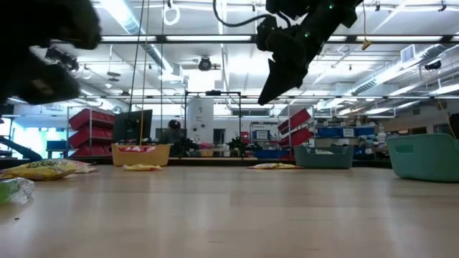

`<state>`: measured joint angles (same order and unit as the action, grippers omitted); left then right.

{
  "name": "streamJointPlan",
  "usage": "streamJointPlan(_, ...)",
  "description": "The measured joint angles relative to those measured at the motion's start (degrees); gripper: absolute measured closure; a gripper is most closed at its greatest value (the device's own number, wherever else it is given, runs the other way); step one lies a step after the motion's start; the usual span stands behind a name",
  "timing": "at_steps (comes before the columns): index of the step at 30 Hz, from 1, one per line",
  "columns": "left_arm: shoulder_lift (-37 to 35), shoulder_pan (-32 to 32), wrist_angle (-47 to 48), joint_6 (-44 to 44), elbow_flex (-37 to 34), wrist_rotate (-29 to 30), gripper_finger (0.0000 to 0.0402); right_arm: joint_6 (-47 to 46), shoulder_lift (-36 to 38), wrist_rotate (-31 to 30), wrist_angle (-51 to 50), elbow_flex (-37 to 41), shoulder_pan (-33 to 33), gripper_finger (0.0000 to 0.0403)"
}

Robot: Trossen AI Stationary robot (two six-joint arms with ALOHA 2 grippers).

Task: Sort candy
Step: Put the green gummy into the blue bin

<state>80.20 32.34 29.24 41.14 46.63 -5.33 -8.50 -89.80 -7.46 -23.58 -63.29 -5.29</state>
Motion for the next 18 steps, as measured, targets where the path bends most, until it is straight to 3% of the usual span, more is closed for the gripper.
streamJointPlan(7,9.0,7.9,-9.2,8.6,0.0,4.4,0.0297,-1.3,0.0,-3.5,1.8,0.0,3.3,0.0402)
streamJointPlan(13,15.7,10.7,-12.6,10.6,0.4,7.9,0.0260,-2.1,0.0,-6.7,2.6,0.0,5.7,0.0403)
streamJointPlan(18,17.7,11.0,-13.0,11.8,1.2,10.4,0.0256,-3.3,0.0,-8.1,3.0,0.0,7.6,0.0403)
